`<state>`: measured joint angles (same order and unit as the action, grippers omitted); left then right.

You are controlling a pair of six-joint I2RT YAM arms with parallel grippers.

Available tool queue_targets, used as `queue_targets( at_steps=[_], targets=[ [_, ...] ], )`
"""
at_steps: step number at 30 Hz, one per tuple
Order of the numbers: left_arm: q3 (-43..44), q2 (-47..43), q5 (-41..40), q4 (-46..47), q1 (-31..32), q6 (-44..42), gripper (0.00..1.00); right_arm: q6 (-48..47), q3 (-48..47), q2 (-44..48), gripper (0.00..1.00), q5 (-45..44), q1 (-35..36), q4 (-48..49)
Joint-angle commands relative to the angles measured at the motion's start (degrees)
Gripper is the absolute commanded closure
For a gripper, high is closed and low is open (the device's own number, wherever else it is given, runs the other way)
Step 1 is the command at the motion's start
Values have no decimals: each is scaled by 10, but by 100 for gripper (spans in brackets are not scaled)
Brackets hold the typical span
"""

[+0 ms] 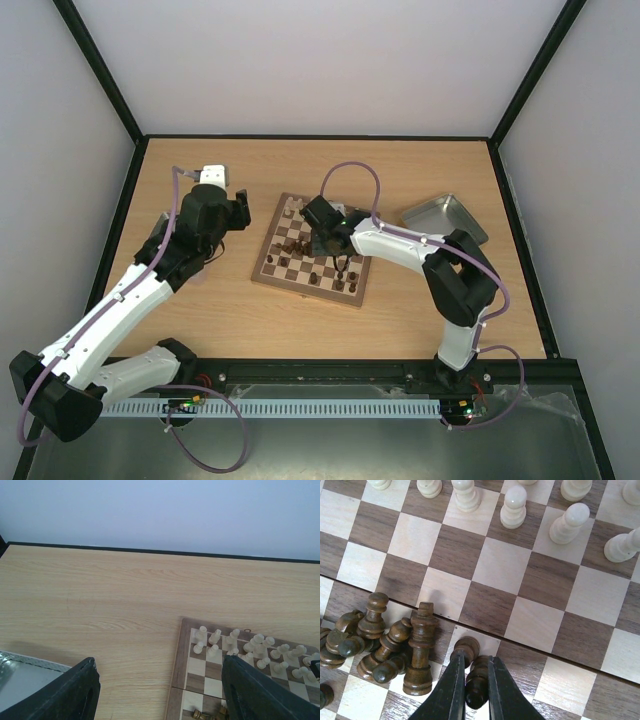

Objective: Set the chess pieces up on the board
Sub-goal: Pick up the chess piece from the chessboard.

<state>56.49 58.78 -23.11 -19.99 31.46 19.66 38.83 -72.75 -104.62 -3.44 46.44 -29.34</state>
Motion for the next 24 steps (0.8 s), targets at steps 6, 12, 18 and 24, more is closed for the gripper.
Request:
queue_targets(
  at_steps=[6,12,18,24],
  targets=[
    [-6,-13,-8,15,-2,-4,31,1,-23,45,93,-51,3,-33],
    [-7,-14,-7,15,-2,-4,31,9,-25,86,91,-73,3,-35],
    [-7,-14,-5,16,-3,-2,31,20,-21,118,90,-96,3,-26],
    [-7,-14,1,16,-3,-2,31,20,-18,127,90,-62,3,-44]
  ],
)
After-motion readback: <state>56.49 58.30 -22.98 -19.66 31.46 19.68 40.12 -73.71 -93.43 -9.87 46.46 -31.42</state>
